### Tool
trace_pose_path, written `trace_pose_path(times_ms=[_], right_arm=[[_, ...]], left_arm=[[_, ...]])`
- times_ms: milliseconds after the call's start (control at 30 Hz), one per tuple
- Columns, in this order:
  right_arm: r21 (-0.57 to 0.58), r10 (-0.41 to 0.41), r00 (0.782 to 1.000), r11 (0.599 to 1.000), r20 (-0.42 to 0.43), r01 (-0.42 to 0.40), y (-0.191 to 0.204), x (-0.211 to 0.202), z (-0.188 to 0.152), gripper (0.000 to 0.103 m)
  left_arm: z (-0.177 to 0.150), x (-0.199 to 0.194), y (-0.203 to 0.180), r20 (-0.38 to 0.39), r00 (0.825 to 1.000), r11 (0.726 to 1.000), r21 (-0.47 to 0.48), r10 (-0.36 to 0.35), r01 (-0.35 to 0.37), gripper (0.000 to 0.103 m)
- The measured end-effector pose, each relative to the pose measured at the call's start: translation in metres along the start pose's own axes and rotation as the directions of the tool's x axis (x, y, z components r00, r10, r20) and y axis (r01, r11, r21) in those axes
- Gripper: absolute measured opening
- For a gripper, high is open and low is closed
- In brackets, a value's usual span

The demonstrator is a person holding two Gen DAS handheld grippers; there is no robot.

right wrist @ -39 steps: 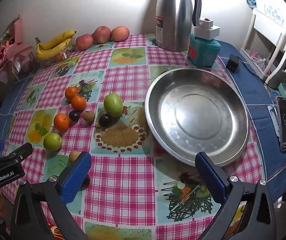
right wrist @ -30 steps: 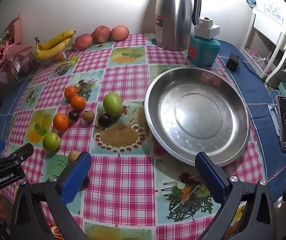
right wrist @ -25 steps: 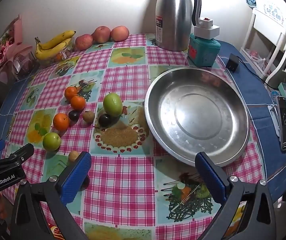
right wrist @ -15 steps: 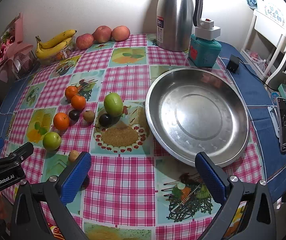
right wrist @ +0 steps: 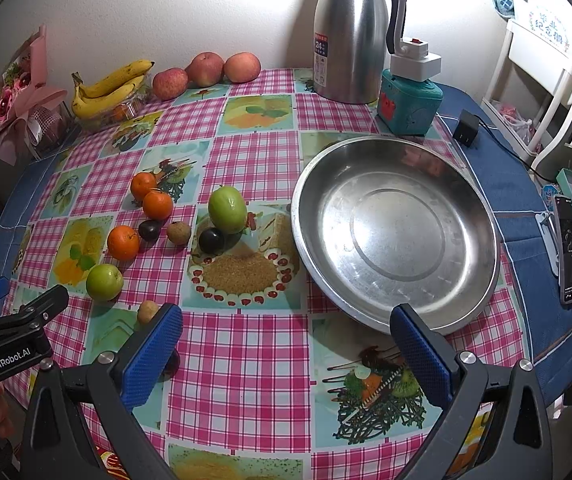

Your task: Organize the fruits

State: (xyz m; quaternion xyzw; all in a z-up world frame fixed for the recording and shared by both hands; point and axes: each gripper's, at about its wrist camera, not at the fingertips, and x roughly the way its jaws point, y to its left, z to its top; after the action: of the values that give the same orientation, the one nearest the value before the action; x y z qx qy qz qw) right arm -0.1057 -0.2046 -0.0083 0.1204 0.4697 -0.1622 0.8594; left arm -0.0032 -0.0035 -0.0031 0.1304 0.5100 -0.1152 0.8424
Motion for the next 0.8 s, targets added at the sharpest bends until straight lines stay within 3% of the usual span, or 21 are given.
trace_pose_path(times_ms=[800], right_arm=[[-0.001,0.000,1.000,1.000,0.000,0.000,0.0003,-0.0002,0.0001,0.103]], left_arm=[[-0.0035,0.0034,0.0000,-0.006,1.000,1.000,-0.002,0.001,-0.001,0.103]])
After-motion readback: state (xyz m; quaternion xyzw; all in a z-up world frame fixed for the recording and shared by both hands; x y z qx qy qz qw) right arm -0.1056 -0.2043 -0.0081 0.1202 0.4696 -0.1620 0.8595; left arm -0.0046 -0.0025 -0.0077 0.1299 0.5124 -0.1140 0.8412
